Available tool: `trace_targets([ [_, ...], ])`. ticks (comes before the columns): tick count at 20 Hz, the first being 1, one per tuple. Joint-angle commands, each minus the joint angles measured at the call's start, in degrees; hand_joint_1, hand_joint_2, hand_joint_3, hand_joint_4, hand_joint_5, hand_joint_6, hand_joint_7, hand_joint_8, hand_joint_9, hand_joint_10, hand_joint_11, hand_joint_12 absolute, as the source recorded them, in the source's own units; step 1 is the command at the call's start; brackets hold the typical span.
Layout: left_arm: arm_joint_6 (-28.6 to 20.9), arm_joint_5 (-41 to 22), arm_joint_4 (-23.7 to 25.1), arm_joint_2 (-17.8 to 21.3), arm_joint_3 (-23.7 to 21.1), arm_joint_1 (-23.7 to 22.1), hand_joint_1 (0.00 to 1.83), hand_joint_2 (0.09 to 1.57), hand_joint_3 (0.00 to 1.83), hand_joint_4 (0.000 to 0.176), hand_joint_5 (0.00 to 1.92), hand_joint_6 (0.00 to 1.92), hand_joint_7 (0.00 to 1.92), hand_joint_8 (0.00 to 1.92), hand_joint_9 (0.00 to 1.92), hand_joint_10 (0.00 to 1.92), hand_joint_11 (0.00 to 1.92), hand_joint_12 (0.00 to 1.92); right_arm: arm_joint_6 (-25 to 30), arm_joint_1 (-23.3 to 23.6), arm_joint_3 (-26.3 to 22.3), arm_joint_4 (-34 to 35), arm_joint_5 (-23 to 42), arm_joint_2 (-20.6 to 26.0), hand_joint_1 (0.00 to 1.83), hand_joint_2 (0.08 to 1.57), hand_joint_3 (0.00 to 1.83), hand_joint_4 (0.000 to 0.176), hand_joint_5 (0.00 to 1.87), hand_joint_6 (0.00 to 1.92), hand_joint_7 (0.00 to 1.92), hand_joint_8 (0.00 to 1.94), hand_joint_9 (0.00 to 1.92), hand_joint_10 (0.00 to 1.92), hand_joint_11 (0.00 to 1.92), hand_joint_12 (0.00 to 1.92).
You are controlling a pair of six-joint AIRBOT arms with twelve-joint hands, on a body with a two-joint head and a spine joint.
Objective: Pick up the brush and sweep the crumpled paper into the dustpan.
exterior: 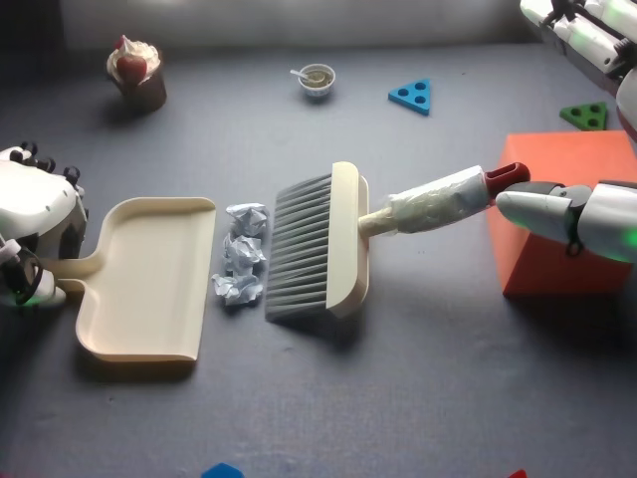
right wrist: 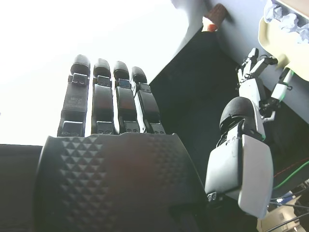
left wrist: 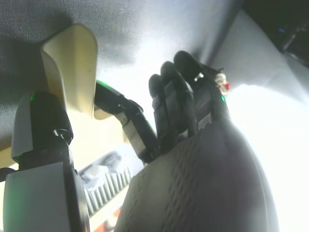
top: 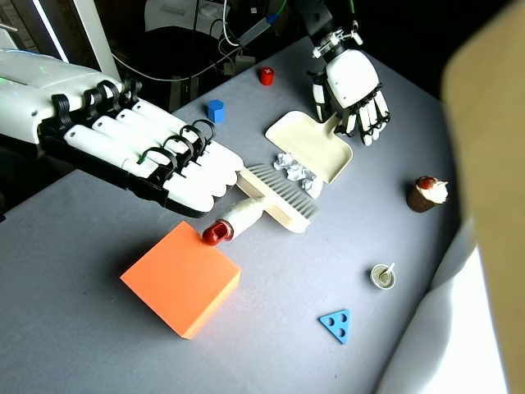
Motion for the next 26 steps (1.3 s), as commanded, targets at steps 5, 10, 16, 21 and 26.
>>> trace_targets([
  [5,1.0,-1.4,3.6,-1.7,3.6,-3.4,1.08,1.10,0.00,0.026,1.01,0.93,0.38,0.00,0.31,0.00,0.00,0.76,-0.6,-6.5,-2.3,-8.5,-10.9,0.5,0.07,0.99,0.00,0.000,0.12,0.00,0.14,0.00,0.14,0.00,0.16,0.01],
  [10,1.0,-0.6,3.9,-2.0,4.8,-5.1,1.08,1.10,0.00,0.046,1.02,0.91,0.41,0.00,0.32,0.01,0.00,0.72,-0.6,-8.0,-1.8,-12.1,-14.8,-4.5,0.41,0.90,0.00,0.000,0.10,0.00,0.15,0.00,0.16,0.00,0.19,0.01],
  [16,1.0,-0.6,4.1,-2.1,5.2,-6.1,1.06,1.12,0.00,0.057,0.98,0.97,0.39,0.00,0.33,0.00,0.01,0.76,-11.3,-13.6,0.5,-12.8,-24.4,-14.3,0.88,0.83,0.00,0.000,0.04,0.00,0.12,0.00,0.16,0.00,0.20,0.01],
  [21,1.1,-0.1,4.4,-2.5,5.3,-7.0,1.06,1.12,0.00,0.047,0.97,0.99,0.41,0.00,0.34,0.00,0.00,0.76,-11.4,-13.0,2.2,-10.9,-24.6,-17.3,1.01,0.86,0.02,0.000,0.11,0.01,0.19,0.01,0.20,0.00,0.26,0.02],
  [26,1.2,0.0,4.4,-2.6,5.5,-7.4,1.09,1.11,0.00,0.000,1.01,0.94,0.42,0.00,0.36,0.00,0.01,0.79,-11.4,-12.9,5.4,-7.8,-24.1,-20.3,1.08,0.91,0.02,0.000,0.12,0.01,0.15,0.00,0.15,0.00,0.22,0.00],
])
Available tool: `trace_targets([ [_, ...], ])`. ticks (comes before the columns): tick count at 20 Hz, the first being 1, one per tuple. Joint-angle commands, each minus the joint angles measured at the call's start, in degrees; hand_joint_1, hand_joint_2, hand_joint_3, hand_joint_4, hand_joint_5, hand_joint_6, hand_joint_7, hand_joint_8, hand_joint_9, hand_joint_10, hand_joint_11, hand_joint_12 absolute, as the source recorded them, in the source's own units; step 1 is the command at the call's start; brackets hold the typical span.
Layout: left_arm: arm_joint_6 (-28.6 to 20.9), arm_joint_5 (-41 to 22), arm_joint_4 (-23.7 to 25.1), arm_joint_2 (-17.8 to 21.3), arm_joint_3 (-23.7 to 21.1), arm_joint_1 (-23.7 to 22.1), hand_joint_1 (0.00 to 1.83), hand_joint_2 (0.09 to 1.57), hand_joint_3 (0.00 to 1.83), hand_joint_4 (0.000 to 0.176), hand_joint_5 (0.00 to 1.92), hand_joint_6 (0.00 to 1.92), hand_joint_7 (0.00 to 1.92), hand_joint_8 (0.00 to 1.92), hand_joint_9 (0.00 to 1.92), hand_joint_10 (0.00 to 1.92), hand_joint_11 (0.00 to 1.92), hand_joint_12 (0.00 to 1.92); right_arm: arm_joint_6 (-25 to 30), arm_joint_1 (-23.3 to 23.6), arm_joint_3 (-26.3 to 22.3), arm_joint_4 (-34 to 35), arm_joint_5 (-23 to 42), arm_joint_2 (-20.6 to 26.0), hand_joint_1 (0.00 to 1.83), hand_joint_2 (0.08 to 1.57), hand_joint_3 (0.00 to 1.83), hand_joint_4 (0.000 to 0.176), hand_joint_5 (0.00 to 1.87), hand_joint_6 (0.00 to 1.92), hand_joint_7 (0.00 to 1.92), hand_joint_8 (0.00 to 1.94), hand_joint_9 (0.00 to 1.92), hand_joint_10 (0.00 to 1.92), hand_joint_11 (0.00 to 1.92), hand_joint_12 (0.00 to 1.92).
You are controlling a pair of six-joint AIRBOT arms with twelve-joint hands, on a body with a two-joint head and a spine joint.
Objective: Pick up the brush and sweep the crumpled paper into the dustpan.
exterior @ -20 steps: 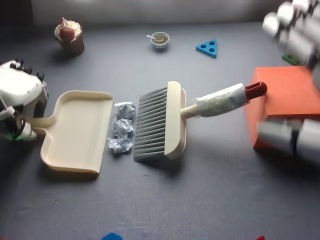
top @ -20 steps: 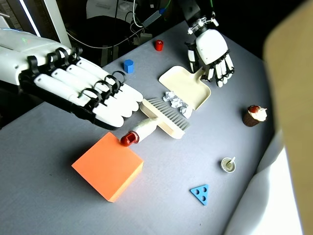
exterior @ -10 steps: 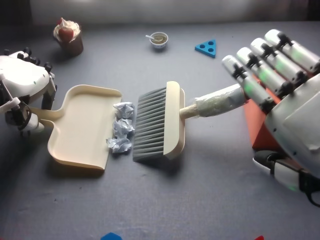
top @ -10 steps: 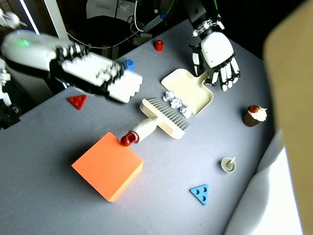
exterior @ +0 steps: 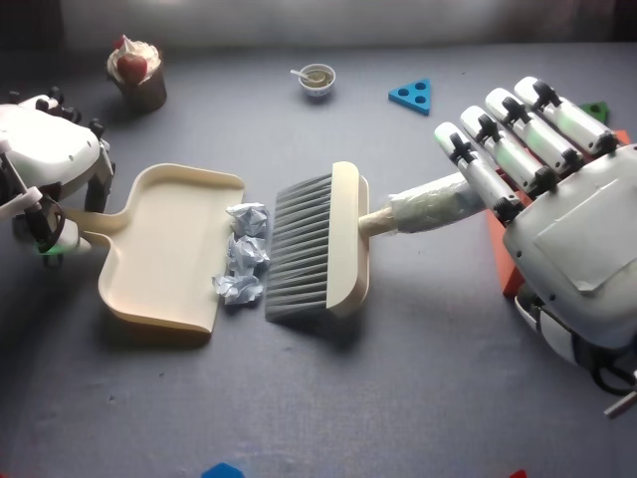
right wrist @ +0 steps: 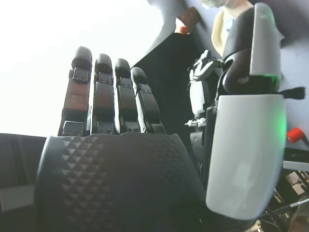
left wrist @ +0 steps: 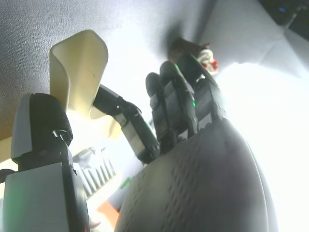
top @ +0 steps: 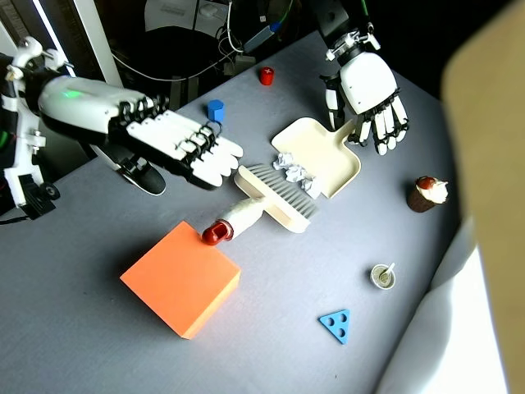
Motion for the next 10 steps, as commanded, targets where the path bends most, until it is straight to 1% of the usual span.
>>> trace_targets([
  [1,0.6,-4.5,1.8,-0.1,0.5,-1.0,1.09,1.11,0.00,0.000,1.01,0.93,0.41,0.00,0.36,0.00,0.01,0.79,-0.3,0.9,0.5,-3.9,-6.0,-0.3,1.08,0.92,0.02,0.000,0.13,0.01,0.15,0.00,0.14,0.00,0.21,0.00],
  [2,0.8,-4.2,1.8,-0.1,0.6,-1.2,1.08,1.11,0.00,0.008,1.00,0.95,0.40,0.00,0.35,0.00,0.00,0.77,-0.3,1.0,1.0,-3.8,-6.2,-0.9,1.05,0.94,0.02,0.000,0.12,0.01,0.13,0.00,0.12,0.00,0.19,0.00],
  [6,1.1,-3.4,1.9,0.1,1.0,-1.7,1.08,1.11,0.00,0.012,1.00,0.95,0.39,0.00,0.34,0.00,0.00,0.75,-0.6,2.8,4.0,-2.7,-6.7,-4.7,1.08,0.94,0.02,0.000,0.11,0.00,0.11,0.00,0.11,0.00,0.18,0.00],
  [7,1.1,-3.2,1.9,0.3,1.0,-1.7,1.08,1.11,0.00,0.027,1.01,0.93,0.40,0.00,0.34,0.00,0.00,0.74,-1.0,3.7,5.4,-2.3,-6.7,-6.4,1.09,0.95,0.02,0.000,0.10,0.00,0.09,0.00,0.09,0.00,0.17,0.00],
  [8,1.1,-3.1,2.0,0.3,1.0,-1.7,1.09,1.10,0.00,0.022,1.02,0.91,0.40,0.00,0.33,0.00,0.00,0.75,-1.1,4.1,6.3,-2.3,-6.7,-7.5,1.11,0.94,0.01,0.000,0.09,0.00,0.08,0.00,0.08,0.00,0.16,0.00],
  [9,1.1,-3.1,1.9,0.3,1.0,-1.7,1.10,1.09,0.00,0.000,1.04,0.89,0.41,0.00,0.34,0.00,0.01,0.76,-1.1,4.5,7.1,-2.3,-6.7,-8.6,1.11,0.94,0.01,0.000,0.08,0.00,0.06,0.00,0.07,0.00,0.15,0.00],
  [10,1.1,-3.1,1.9,0.3,1.0,-1.7,1.08,1.11,0.00,0.028,1.01,0.94,0.39,0.00,0.33,0.00,0.00,0.72,-1.1,4.7,7.9,-2.3,-6.7,-9.5,1.10,0.94,0.01,0.000,0.08,0.00,0.07,0.00,0.09,0.01,0.18,0.01],
])
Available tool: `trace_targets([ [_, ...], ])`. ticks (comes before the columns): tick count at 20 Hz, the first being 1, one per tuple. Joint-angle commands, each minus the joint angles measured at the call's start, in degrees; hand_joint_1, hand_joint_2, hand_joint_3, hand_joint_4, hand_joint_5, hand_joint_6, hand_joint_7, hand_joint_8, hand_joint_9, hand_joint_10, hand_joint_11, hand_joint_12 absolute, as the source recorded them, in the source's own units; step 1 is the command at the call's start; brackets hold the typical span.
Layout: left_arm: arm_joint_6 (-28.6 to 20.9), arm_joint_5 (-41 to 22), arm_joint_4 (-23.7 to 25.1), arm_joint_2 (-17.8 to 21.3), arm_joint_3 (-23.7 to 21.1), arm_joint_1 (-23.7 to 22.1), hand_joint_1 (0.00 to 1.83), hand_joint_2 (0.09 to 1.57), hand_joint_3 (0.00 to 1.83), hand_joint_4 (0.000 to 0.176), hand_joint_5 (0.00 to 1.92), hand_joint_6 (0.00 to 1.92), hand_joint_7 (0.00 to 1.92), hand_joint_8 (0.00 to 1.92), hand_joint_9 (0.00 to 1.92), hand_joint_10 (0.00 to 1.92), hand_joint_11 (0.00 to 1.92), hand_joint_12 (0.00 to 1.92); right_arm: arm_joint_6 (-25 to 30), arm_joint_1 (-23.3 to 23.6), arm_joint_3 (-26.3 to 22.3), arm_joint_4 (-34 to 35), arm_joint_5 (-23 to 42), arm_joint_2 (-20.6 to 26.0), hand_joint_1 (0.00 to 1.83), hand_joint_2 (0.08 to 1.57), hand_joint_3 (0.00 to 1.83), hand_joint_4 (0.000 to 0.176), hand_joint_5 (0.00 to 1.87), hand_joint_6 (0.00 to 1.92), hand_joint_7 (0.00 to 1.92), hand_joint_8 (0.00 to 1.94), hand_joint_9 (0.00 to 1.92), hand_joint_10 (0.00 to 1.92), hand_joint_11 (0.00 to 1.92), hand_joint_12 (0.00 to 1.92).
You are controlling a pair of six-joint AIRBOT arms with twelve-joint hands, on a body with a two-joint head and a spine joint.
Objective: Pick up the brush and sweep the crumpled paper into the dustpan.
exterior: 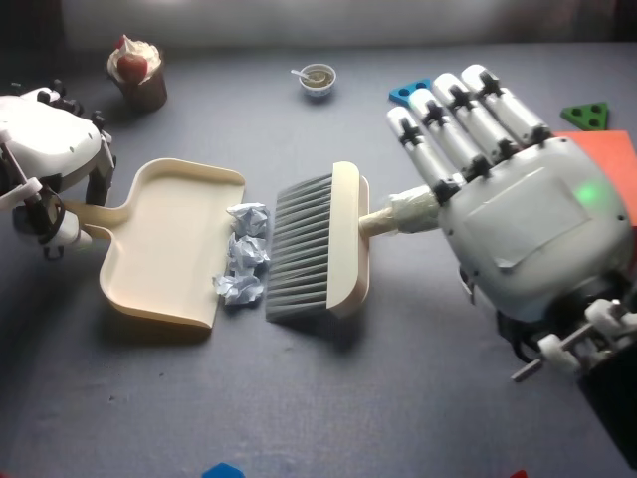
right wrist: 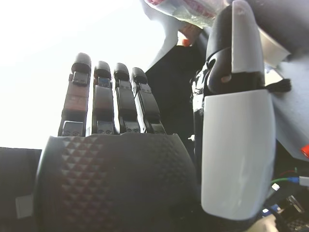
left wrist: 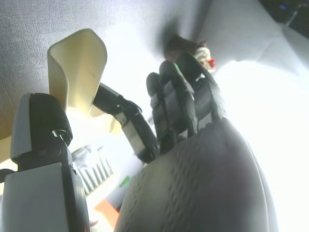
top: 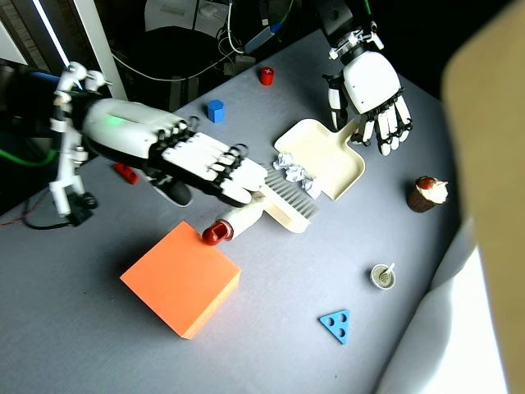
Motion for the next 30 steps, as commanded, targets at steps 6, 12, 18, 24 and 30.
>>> trace_targets([
  [6,0.4,-5.4,1.3,0.1,0.3,-0.7,1.07,1.12,0.00,0.036,0.98,0.98,0.40,0.00,0.35,0.00,0.00,0.75,-0.4,1.3,5.2,-4.6,-5.0,-4.9,1.11,0.93,0.00,0.000,0.11,0.01,0.10,0.01,0.11,0.01,0.17,0.01],
  [12,0.6,-5.4,1.3,-0.9,1.1,-1.0,1.08,1.11,0.00,0.000,0.99,0.96,0.35,0.00,0.31,0.00,0.00,0.76,-0.4,1.7,12.3,-4.8,-4.5,-9.5,1.12,0.93,0.00,0.000,0.09,0.00,0.10,0.01,0.11,0.00,0.17,0.01],
  [18,0.6,-5.4,1.5,-1.4,1.7,-1.1,1.05,1.14,0.00,0.054,0.94,1.04,0.35,0.00,0.30,0.00,0.00,0.70,-0.4,2.0,17.5,-4.8,-4.0,-12.4,1.12,0.93,0.00,0.000,0.12,0.01,0.13,0.01,0.14,0.01,0.18,0.01],
  [24,0.6,-4.9,2.0,-1.6,2.3,-2.0,1.08,1.11,0.00,0.010,1.00,0.94,0.37,0.00,0.32,0.00,0.00,0.74,0.7,2.5,21.9,-4.8,-3.2,-15.2,1.16,0.93,0.00,0.000,0.12,0.00,0.11,0.00,0.11,0.00,0.16,0.00],
  [30,0.6,-4.7,2.2,-2.0,2.4,-2.5,1.08,1.12,0.00,0.013,0.99,0.97,0.36,0.00,0.30,0.00,0.00,0.72,1.1,2.2,24.9,-4.8,-2.8,-16.8,1.14,0.93,0.00,0.000,0.14,0.00,0.12,0.01,0.12,0.01,0.18,0.01],
])
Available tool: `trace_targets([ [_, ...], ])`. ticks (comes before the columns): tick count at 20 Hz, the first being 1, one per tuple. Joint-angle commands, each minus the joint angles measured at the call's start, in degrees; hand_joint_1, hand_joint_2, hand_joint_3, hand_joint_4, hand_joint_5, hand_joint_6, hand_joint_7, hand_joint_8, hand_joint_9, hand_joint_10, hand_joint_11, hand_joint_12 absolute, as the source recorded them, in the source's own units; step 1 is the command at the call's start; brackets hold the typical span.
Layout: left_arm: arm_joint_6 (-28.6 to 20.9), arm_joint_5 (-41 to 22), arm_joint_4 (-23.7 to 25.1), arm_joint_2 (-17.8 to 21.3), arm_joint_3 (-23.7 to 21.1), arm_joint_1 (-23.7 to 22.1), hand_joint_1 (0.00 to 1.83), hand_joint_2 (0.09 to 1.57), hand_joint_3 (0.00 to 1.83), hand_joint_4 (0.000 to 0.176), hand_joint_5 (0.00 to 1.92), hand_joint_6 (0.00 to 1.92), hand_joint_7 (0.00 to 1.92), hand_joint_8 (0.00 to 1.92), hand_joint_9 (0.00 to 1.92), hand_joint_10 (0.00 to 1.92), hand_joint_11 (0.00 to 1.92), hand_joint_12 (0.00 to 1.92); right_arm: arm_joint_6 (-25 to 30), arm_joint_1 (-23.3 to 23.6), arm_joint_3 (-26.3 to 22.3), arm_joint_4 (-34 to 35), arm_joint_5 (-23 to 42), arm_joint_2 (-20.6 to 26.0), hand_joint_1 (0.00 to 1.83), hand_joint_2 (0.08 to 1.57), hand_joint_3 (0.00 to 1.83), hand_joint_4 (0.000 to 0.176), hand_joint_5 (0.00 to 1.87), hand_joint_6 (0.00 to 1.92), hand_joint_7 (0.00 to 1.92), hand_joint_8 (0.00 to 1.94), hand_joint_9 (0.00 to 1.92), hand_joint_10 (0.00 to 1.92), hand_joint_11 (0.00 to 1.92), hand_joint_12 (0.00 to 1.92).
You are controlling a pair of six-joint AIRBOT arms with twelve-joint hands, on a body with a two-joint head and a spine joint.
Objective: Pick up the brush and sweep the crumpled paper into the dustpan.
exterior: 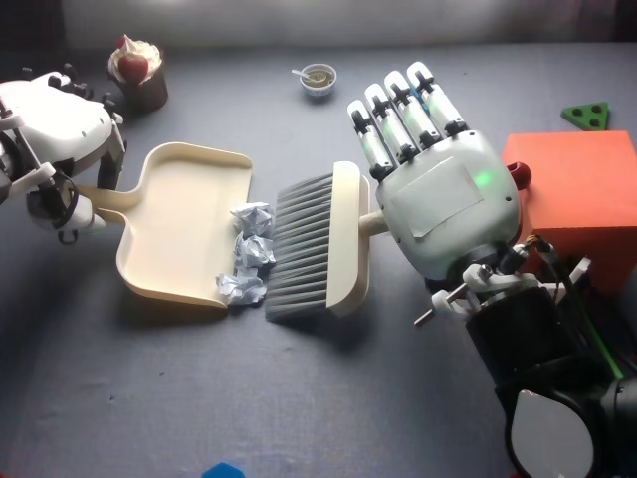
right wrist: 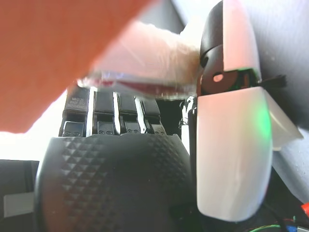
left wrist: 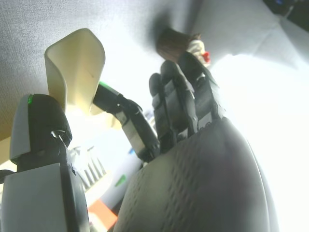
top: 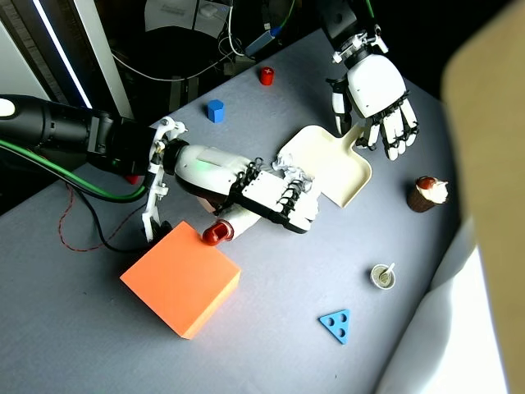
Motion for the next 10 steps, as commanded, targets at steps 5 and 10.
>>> trace_targets([
  [5,0.4,-4.1,1.8,0.4,0.3,-0.6,1.06,1.13,0.00,0.041,0.96,1.02,0.34,0.00,0.31,0.00,0.00,0.70,-0.1,-0.1,2.3,-4.5,-4.8,-1.0,1.12,0.95,0.00,0.000,0.18,0.01,0.20,0.01,0.21,0.01,0.24,0.03],
  [10,0.4,-3.6,1.9,0.5,0.2,-0.5,1.06,1.12,0.00,0.031,0.97,1.00,0.35,0.00,0.29,0.00,0.00,0.68,0.1,-0.8,3.5,-4.5,-4.8,-1.2,1.10,1.04,0.00,0.000,0.48,0.01,0.56,0.01,0.57,0.02,0.45,0.11],
])
